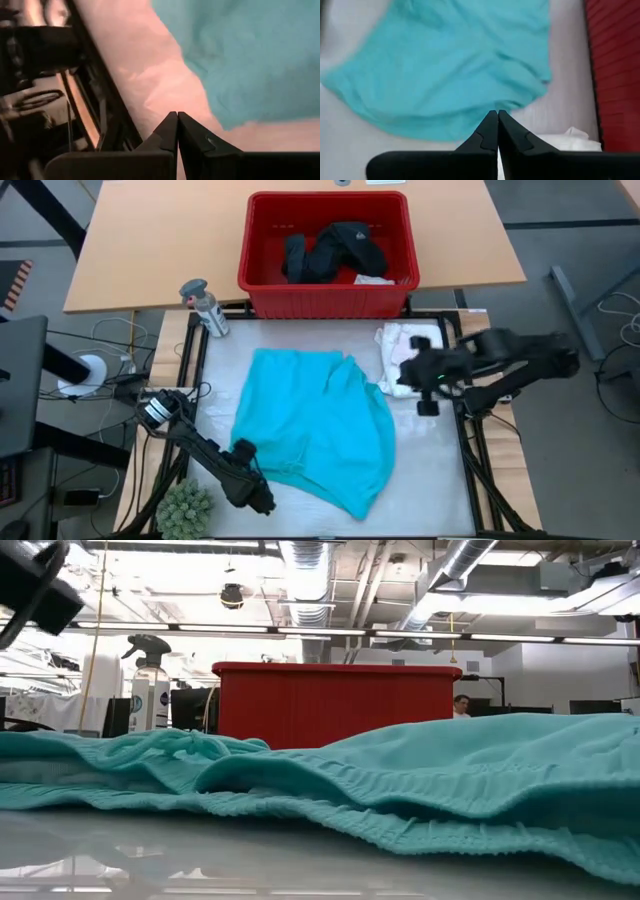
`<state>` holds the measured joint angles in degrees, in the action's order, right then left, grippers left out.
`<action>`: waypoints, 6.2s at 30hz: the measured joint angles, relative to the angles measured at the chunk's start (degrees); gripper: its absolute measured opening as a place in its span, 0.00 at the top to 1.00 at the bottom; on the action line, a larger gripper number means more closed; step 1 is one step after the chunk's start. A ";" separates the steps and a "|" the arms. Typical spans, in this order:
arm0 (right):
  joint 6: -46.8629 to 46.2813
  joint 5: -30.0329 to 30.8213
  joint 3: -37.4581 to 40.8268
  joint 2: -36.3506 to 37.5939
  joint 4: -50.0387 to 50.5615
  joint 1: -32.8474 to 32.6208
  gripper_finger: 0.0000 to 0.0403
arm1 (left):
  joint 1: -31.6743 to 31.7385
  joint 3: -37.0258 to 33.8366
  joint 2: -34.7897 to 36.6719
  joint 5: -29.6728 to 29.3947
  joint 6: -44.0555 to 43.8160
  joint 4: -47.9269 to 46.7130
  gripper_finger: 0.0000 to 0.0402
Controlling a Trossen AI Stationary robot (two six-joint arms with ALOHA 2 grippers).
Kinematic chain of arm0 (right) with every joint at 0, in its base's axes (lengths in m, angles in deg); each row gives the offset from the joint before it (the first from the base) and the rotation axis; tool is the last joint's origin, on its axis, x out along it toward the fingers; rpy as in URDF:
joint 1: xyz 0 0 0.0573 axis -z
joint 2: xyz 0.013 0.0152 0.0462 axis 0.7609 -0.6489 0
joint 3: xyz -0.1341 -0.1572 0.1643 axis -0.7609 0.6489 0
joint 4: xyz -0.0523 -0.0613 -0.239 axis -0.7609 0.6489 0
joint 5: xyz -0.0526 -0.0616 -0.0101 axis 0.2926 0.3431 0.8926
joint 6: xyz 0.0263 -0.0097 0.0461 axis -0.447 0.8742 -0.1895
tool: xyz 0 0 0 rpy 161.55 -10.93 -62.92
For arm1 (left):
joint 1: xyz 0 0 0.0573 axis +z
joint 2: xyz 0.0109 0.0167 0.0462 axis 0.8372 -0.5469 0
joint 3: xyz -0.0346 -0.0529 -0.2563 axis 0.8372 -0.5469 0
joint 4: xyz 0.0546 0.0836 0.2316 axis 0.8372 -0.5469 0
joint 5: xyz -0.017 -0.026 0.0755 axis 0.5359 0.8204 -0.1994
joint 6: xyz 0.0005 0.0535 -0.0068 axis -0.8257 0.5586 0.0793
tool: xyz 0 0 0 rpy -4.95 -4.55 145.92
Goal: Fold Laundry from Bin
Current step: Fold the light blue shorts
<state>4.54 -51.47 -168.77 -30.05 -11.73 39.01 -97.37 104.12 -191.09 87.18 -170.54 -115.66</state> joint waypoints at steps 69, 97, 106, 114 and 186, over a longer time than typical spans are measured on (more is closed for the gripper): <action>25.04 -26.79 41.07 1.43 -8.97 28.11 0.67 | 2.87 -3.43 1.39 -25.91 1.92 35.04 1.00; -19.07 -17.35 23.42 -6.56 -12.31 23.01 0.59 | 2.87 -3.43 1.39 -28.06 1.97 35.80 1.00; -44.94 -3.63 29.47 -5.34 -13.05 13.12 0.58 | 2.87 -3.46 1.39 -27.73 5.49 36.08 1.00; -56.41 -3.82 38.17 -5.73 -18.78 7.75 0.52 | 2.87 -3.46 1.39 -27.14 7.50 37.98 1.00; -82.67 -1.75 41.40 2.58 3.46 -15.29 0.65 | 2.30 -3.46 1.39 -28.04 13.33 38.50 1.00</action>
<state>-78.14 -53.23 -127.37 -27.47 -8.27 23.72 -95.07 100.66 -189.71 59.14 -157.21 -77.15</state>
